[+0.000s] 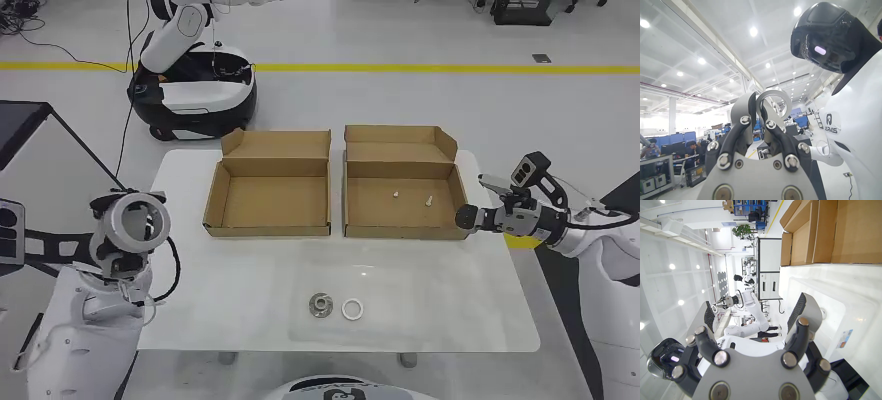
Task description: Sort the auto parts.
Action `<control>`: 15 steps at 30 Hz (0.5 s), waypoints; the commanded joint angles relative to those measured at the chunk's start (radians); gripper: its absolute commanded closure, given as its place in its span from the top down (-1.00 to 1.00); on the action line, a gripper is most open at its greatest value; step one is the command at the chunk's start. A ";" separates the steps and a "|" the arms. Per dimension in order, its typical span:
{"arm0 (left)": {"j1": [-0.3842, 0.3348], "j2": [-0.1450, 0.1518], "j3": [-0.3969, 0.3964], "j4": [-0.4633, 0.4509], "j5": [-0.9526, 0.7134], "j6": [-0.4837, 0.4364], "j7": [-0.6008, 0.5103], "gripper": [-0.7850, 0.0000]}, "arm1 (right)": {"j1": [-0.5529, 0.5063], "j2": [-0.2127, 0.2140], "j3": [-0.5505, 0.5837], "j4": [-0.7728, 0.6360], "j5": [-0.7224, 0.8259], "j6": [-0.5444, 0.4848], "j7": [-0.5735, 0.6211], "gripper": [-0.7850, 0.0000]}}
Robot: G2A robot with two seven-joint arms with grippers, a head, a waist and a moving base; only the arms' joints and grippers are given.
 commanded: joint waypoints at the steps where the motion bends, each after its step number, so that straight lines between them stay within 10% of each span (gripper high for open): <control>1: 0.000 0.002 -0.012 0.002 0.030 0.000 -0.012 -1.00 | 0.000 0.000 0.000 0.000 0.000 0.000 0.000 1.00; 15: 0.004 0.004 0.001 -0.010 0.087 0.000 0.036 -1.00 | 0.000 0.000 0.000 0.000 0.000 0.000 0.000 1.00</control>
